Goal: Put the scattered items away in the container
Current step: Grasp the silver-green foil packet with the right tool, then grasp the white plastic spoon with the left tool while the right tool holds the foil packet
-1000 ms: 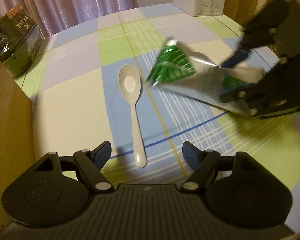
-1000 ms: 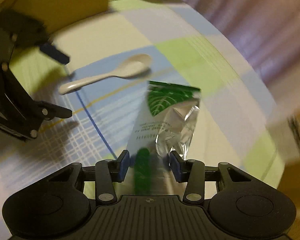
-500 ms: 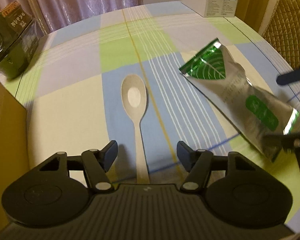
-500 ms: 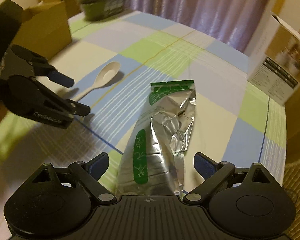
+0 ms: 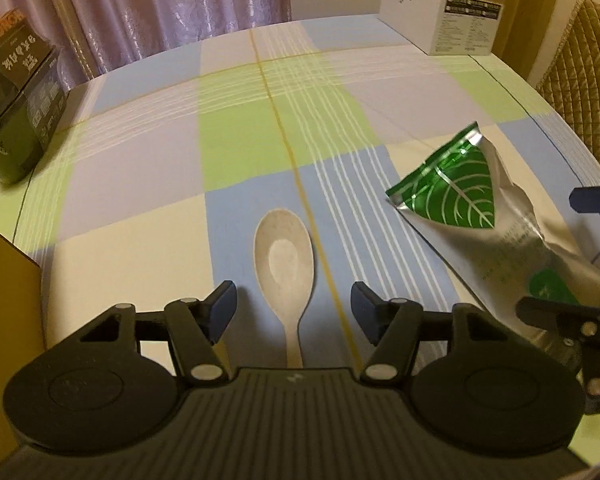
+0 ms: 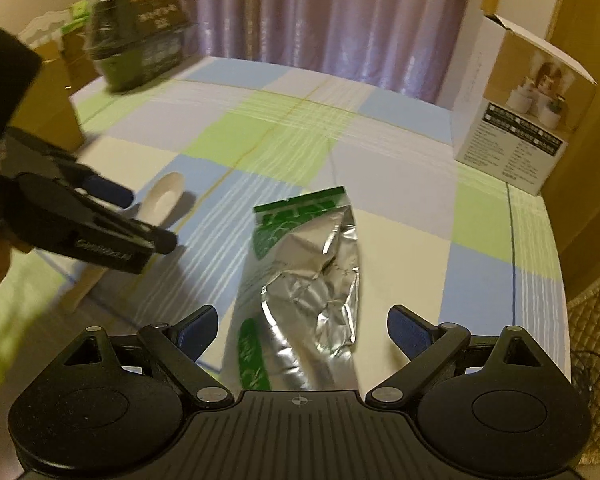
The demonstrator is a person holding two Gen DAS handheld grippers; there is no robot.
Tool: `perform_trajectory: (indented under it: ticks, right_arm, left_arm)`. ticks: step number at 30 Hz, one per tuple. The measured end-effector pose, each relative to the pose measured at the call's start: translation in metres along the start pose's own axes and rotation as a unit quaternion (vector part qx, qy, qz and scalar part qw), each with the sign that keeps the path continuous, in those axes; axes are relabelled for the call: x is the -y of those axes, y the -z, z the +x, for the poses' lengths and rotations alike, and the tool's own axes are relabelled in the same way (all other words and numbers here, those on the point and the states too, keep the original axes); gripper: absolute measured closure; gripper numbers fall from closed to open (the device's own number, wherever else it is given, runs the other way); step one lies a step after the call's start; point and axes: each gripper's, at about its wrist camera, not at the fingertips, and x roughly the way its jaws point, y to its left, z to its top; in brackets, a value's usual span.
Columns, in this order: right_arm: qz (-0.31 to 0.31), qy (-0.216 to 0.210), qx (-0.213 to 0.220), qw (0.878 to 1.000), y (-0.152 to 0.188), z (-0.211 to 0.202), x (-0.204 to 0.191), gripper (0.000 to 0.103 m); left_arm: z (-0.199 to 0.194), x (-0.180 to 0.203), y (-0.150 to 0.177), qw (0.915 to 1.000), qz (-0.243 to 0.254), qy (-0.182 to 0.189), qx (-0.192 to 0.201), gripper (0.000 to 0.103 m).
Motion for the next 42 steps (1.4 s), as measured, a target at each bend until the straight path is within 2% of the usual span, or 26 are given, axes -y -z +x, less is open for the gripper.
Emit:
perform_trajectory:
  ticks: [3,9,10,11,12,14,15,22,27,35,42]
  right_arm:
    - [-0.007,0.016,-0.009,1.000,-0.003,0.009,-0.002,0.006]
    - [0.060,-0.012,-0.042,0.997,-0.005,0.024,0.012,0.006]
    - [0.063,-0.015,-0.046,0.997,-0.005,0.025,0.012,0.006]
    - [0.062,-0.016,-0.050,0.997,-0.004,0.025,0.011,0.007]
    - [0.063,-0.020,-0.055,0.996,-0.003,0.025,0.012,0.024]
    - [0.073,-0.029,-0.059,0.995,-0.002,0.025,0.013,0.027]
    - [0.075,-0.027,-0.061,0.995,-0.002,0.024,0.014,0.029]
    - [0.092,-0.027,-0.073,0.993,0.004,0.013,0.013,0.037]
    - [0.110,-0.034,-0.083,0.990,0.027,-0.006,0.007,0.038]
    - [0.176,-0.064,-0.090,0.978,0.092,-0.067,-0.020,0.038]
    - [0.188,-0.050,-0.081,0.978,0.148,-0.120,-0.057,0.038]
  left_arm:
    - [0.005,-0.003,-0.002,1.0000,-0.008,0.003,-0.004,0.044]
    - [0.010,-0.003,-0.010,0.9998,-0.013,0.013,-0.009,0.044]
    - [0.011,-0.003,-0.010,0.9998,-0.011,0.013,-0.011,0.045]
    - [0.010,-0.003,-0.011,0.9998,-0.010,0.014,-0.011,0.052]
    - [0.010,-0.003,-0.011,0.9998,-0.009,0.014,-0.011,0.056]
    - [0.008,-0.002,-0.012,0.9998,-0.007,0.014,-0.013,0.072]
    - [0.007,-0.002,-0.012,0.9998,-0.006,0.015,-0.015,0.076]
    - [-0.005,0.005,0.001,0.9994,0.000,0.020,-0.030,0.079]
    - [-0.029,0.017,0.036,0.9989,-0.001,0.029,-0.036,0.079]
    - [-0.089,0.048,0.118,0.9972,-0.010,0.058,-0.046,0.079]
    - [-0.135,0.062,0.184,0.9958,-0.038,0.061,-0.057,0.079]
